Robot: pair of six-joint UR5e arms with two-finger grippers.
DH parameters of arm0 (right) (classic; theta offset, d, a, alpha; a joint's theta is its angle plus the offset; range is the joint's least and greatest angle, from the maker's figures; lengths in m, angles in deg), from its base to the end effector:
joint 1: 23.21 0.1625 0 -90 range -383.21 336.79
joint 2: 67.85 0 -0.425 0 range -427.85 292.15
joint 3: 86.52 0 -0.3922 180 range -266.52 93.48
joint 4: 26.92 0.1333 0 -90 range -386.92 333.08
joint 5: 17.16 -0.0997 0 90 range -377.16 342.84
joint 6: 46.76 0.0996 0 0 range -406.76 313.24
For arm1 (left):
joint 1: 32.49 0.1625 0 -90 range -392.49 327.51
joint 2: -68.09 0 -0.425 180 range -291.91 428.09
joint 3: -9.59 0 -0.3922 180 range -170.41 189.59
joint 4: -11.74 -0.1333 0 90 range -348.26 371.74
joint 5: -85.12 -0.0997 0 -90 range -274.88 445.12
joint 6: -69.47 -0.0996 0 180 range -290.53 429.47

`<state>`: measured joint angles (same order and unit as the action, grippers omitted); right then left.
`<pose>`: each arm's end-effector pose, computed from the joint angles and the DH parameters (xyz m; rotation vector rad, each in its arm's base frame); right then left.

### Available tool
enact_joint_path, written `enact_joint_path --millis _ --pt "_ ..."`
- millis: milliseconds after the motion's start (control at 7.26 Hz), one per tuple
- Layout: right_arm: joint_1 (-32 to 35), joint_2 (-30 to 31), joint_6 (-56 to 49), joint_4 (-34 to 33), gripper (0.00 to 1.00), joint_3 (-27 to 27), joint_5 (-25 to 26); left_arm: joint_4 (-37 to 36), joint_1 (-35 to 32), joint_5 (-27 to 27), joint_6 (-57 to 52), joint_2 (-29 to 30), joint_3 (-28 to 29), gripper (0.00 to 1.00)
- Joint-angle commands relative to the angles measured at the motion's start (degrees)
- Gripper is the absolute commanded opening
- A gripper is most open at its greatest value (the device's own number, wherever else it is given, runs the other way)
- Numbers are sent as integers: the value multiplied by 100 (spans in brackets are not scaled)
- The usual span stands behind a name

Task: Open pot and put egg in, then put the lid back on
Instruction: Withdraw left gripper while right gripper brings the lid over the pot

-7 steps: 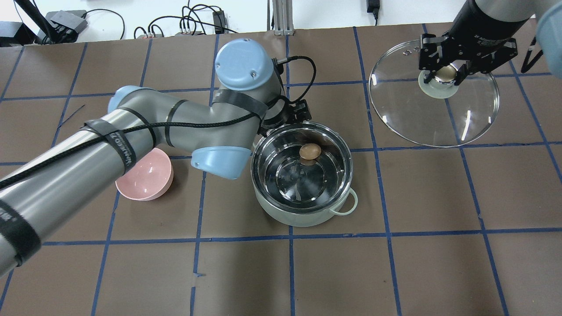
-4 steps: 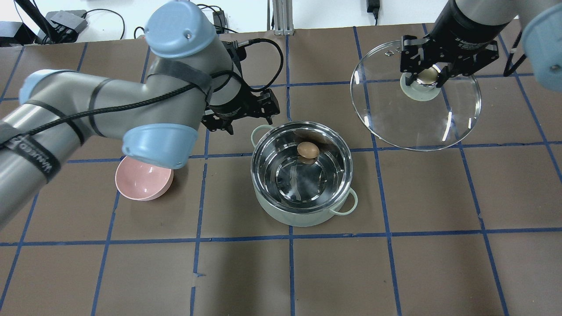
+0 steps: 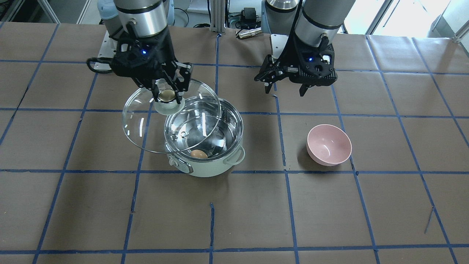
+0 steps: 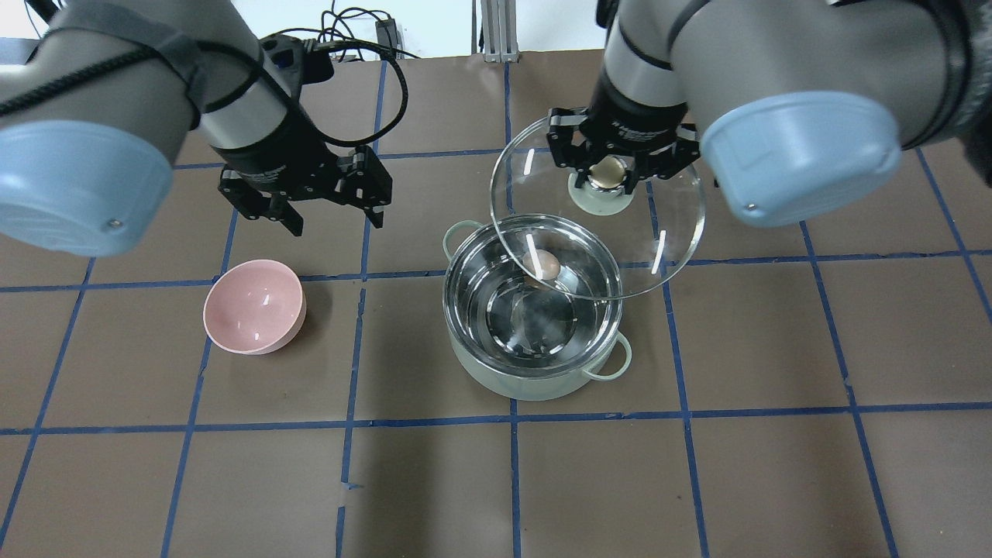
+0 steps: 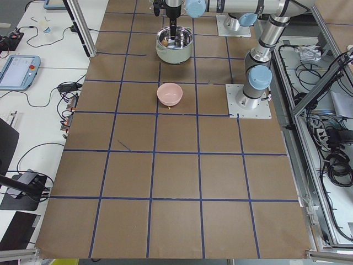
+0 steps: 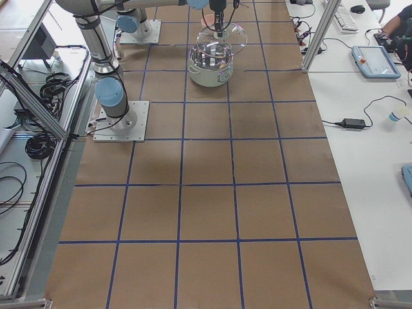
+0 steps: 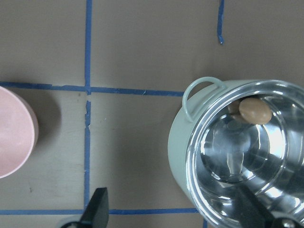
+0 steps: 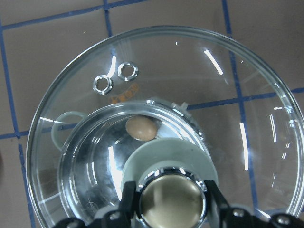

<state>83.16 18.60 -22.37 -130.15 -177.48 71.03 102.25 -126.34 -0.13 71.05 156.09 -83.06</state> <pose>0.2806 -0.4710 0.4726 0.2098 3.0452 -0.2014 -0.1731 -0.4644 0.4815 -0.0593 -3.0589 -0.0369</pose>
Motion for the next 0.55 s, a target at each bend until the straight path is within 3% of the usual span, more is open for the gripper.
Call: enact_joint_path --millis 0,413 --pt "454 -488 250 -260 34 -26 -265 617 479 -429 -1182 -19 570 94" --pt "446 -533 224 -233 34 -298 -364 793 772 -616 -1443 59 521 94"
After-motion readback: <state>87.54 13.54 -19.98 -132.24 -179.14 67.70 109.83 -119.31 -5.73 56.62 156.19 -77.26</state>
